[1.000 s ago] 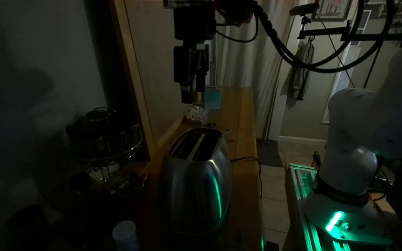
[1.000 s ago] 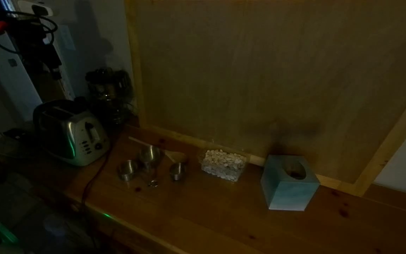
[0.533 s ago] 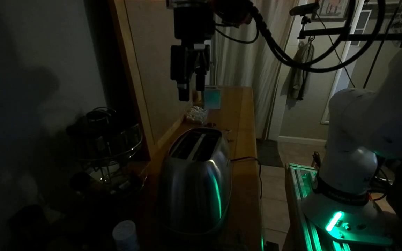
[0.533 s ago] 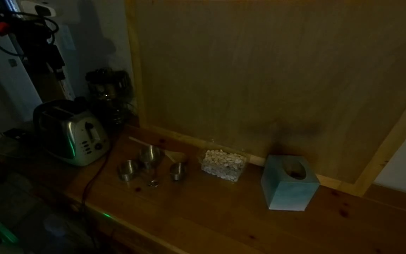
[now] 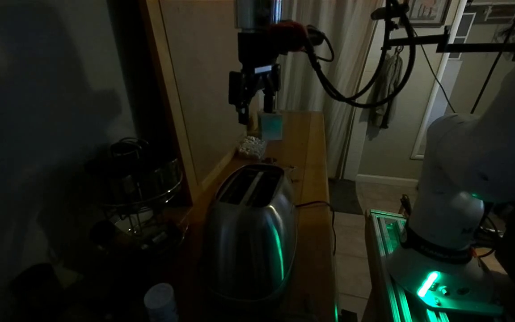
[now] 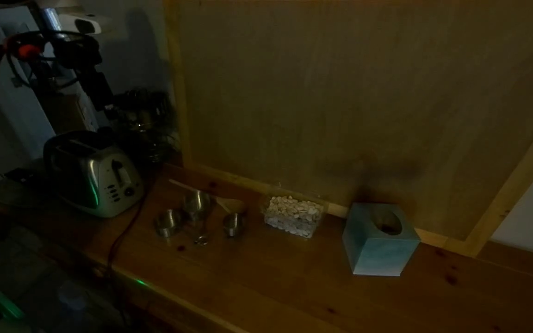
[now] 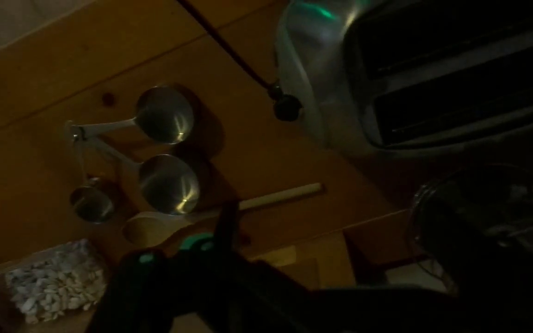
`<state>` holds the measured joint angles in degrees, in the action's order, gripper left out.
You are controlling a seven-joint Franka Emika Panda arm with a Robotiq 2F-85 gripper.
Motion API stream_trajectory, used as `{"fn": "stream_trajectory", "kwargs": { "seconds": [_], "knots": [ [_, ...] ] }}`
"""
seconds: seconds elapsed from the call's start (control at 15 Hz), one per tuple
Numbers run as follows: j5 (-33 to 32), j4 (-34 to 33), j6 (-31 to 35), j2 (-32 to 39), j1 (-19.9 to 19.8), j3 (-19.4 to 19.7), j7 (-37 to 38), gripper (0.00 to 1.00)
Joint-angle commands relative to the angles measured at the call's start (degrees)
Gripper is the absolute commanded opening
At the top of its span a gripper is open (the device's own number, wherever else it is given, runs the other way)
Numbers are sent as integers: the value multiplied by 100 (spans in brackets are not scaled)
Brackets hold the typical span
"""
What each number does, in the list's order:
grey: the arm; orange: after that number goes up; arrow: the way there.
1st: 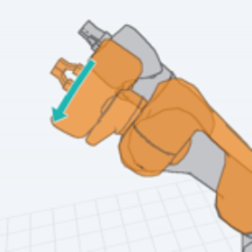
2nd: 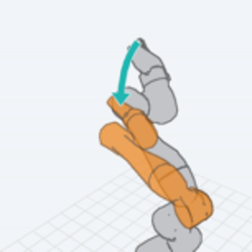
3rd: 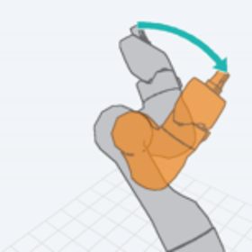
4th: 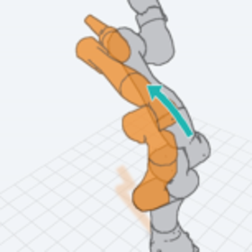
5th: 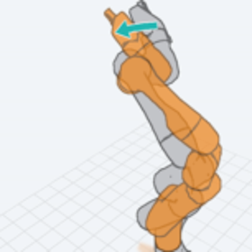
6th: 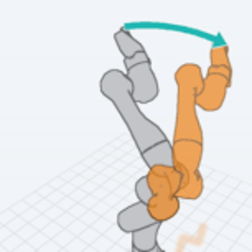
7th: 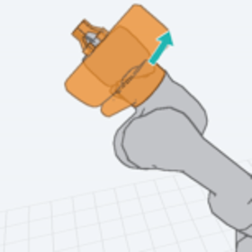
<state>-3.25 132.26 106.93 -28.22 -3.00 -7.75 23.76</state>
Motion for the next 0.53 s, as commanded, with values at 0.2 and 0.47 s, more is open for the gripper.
{"fn": "stream_trajectory", "kwargs": {
  "seconds": [0.2,0.47],
  "knots": [
    [-498,197,-289,43,-46,119,-189,100],
    [-495,194,-289,41,-22,112,-186,100]
  ]
}}
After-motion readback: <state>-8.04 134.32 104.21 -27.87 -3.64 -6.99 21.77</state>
